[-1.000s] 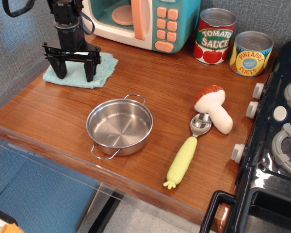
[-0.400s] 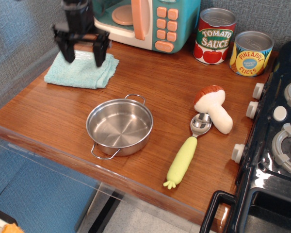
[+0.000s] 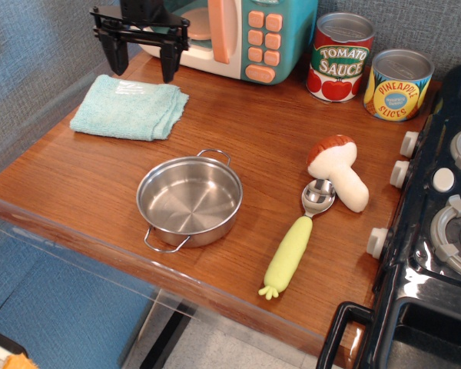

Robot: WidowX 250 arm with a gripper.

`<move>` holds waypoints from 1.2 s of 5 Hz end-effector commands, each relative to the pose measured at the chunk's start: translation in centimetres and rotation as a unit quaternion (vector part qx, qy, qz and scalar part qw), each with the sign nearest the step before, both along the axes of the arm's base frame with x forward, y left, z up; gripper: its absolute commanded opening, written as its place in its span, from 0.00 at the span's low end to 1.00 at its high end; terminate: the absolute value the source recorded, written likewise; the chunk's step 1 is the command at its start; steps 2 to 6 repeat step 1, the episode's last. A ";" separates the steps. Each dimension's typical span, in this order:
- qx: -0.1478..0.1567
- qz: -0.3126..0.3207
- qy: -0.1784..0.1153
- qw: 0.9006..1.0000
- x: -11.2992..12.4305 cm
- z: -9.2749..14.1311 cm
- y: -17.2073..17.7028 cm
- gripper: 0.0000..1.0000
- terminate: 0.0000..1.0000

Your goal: Move the blue cloth so that it sits in front of the microwave.

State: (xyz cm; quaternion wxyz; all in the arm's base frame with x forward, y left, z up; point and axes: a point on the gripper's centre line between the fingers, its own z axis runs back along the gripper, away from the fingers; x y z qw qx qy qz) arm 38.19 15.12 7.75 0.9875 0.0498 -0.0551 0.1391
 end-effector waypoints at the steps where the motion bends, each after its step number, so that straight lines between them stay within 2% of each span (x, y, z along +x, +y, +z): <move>1: 0.017 0.002 -0.044 0.999 0.0 3.9 0.1 1.00 1.00; 6: 0.017 0.002 -0.044 0.999 0.0 3.9 0.1 1.00 1.00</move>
